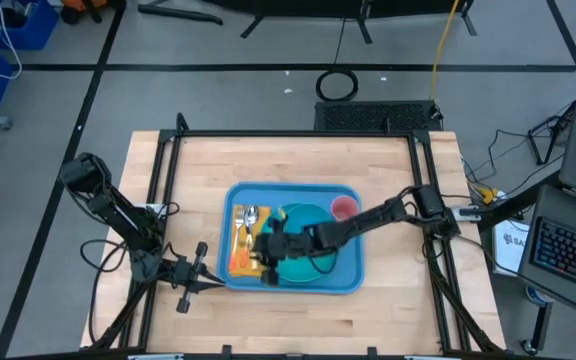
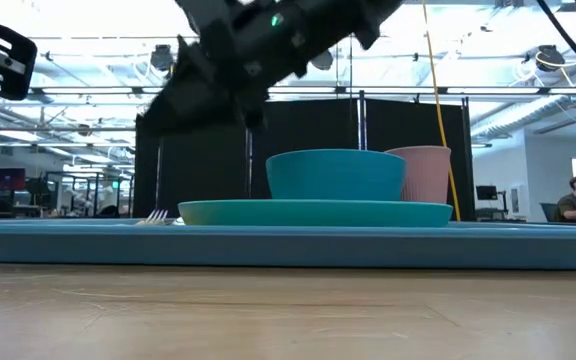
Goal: Set up tray
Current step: Put the knife on the yellow napkin
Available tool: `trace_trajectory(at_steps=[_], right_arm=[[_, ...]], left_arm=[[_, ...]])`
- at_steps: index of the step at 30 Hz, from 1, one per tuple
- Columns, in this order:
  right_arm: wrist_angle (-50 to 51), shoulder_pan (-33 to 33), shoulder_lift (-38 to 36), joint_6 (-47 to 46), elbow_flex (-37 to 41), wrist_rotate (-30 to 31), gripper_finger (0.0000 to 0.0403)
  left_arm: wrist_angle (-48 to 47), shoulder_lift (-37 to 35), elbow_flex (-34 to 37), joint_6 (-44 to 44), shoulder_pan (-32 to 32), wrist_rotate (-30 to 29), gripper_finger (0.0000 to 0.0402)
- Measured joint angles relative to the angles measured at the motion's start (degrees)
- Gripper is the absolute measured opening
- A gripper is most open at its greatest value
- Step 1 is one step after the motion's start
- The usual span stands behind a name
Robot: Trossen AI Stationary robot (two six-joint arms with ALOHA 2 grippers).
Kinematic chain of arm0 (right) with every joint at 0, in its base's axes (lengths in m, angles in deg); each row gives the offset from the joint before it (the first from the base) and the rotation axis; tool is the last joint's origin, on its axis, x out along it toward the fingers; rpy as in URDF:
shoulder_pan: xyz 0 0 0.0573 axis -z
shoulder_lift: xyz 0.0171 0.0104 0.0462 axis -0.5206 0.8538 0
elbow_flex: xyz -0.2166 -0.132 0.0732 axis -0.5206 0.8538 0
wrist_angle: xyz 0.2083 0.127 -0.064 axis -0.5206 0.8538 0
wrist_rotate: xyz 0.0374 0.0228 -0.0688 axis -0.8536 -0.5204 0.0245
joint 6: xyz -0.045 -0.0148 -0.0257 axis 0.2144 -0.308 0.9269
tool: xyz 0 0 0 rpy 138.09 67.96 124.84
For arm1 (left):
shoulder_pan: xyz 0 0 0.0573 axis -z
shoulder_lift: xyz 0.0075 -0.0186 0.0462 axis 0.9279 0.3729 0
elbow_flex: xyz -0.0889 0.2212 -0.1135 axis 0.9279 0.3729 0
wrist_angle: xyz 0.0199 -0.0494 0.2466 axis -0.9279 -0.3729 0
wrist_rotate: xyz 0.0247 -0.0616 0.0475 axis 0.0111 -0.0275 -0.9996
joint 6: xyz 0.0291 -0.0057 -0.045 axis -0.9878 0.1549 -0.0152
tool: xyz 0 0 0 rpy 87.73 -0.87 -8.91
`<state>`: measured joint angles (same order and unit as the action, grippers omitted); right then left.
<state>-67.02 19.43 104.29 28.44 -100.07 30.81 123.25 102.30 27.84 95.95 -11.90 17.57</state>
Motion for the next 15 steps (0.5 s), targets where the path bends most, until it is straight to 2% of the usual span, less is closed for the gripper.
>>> trace_trajectory(at_steps=[2, 6, 10, 15], right_arm=[[0.4, 1.35, -0.19, -1.72, 0.0, -2.27, 0.007], [4.9, 4.15, -0.2, -8.35, -1.96, -10.49, 0.007], [11.63, 6.75, -0.27, -8.51, -4.34, -10.56, 0.007], [14.96, 7.74, 0.53, -9.33, -9.4, -14.89, 0.007]], left_arm=[[-0.34, 0.0, 0.0, 0.38, 0.0, -0.36, 0.0031], [-0.35, 0.0, 0.0, -0.32, 0.0, -0.86, 0.0031], [-0.34, 0.0, 0.0, -0.28, -0.26, -1.32, 0.0031], [-0.32, 0.0, 0.0, -0.29, -1.35, -1.41, 0.0031]])
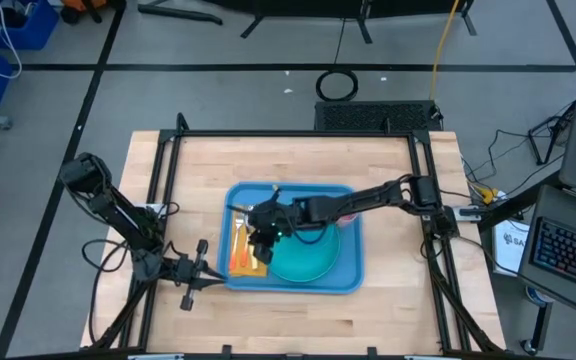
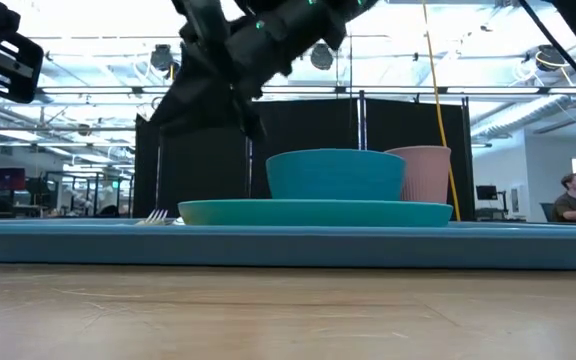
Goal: Set up tray
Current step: Put the knife on the yellow napkin
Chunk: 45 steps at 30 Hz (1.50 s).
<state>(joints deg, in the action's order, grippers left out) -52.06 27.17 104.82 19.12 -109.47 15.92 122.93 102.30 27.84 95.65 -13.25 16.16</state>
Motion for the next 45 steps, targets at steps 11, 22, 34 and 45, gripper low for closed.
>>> trace_trajectory(at_steps=[11, 22, 34, 45], right_arm=[[-0.41, -5.89, -1.1, 6.93, -1.38, 15.66, 0.007], [-5.84, -18.47, -2.55, 11.63, 0.96, 31.61, 0.007], [-5.93, -26.6, -2.55, 10.98, 1.0, 42.65, 0.007], [-4.48, -29.38, -2.55, 11.5, 1.0, 49.92, 0.007]], left_arm=[[-0.52, 0.0, 0.02, 2.75, -1.8, -1.44, 0.0031], [-0.07, -0.02, 0.02, 6.72, -5.43, -3.06, 0.0031], [-18.47, -0.03, -1.12, 4.39, -14.23, 10.15, 0.0031], [-63.27, -0.02, -21.34, 0.4, -16.64, 8.96, 0.0079]])
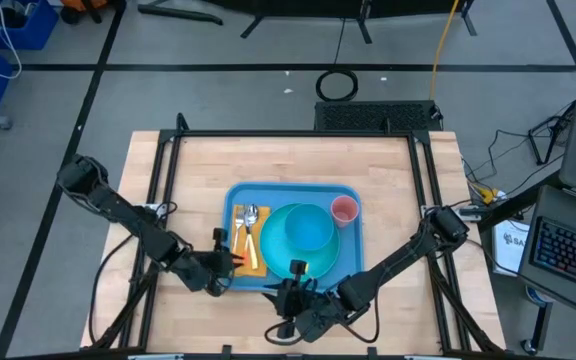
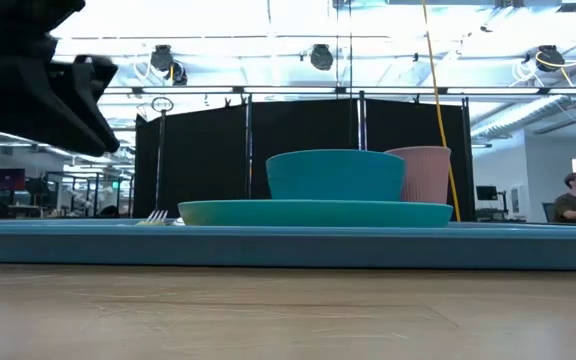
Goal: Set up tray
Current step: Put the knife on the yellow napkin
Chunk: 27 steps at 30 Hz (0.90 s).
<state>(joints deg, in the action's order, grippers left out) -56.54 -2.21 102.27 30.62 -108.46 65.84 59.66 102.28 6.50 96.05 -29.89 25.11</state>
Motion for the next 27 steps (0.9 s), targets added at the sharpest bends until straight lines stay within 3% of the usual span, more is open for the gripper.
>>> trace_trajectory(at_steps=[5, 10, 18, 27], right_arm=[[-0.47, 0.02, 0.0, -0.51, 0.94, -0.02, 0.007], [-5.33, 0.14, 0.02, -0.55, 4.99, -0.07, 0.007], [-15.25, 0.55, -1.01, -0.32, 11.68, -0.14, 0.007], [-26.87, 0.9, -5.53, -1.4, 21.48, -0.44, 0.007]], left_arm=[[-8.63, -0.02, -2.98, -5.58, -0.02, -0.89, 0.0107], [-8.01, 0.41, -2.46, -13.04, -0.92, -0.97, 0.0127], [-7.14, 2.07, -2.31, -19.03, -5.64, 0.21, 0.0127], [-3.93, 5.76, -2.5, -21.04, -8.81, 5.65, 0.0127]])
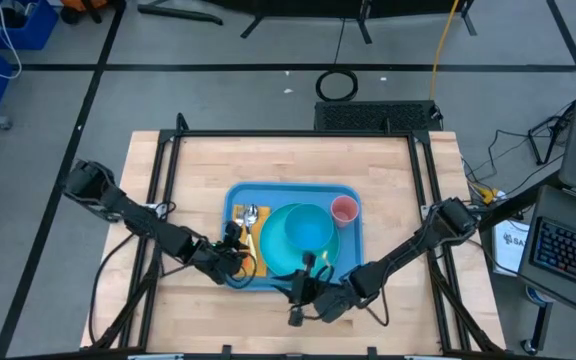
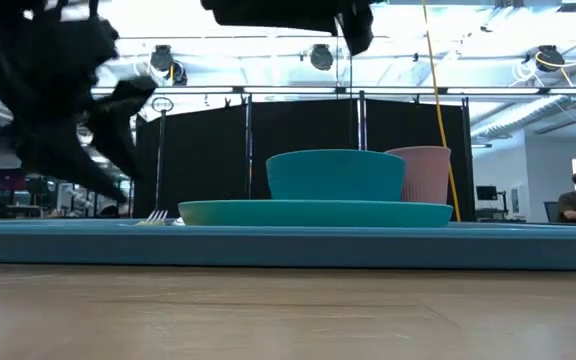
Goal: Set up tray
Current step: Put the knife on the yellow napkin
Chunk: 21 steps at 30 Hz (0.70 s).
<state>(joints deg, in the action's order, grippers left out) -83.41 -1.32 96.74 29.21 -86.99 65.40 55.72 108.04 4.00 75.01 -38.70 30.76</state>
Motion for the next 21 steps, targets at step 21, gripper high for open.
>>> trace_trajectory(at_steps=[21], right_arm=[[-25.17, 0.02, -5.92, -2.18, 18.89, -1.7, 0.007]], left_arm=[[4.8, 8.21, -0.64, -9.24, 1.28, -5.75, 0.0127]])
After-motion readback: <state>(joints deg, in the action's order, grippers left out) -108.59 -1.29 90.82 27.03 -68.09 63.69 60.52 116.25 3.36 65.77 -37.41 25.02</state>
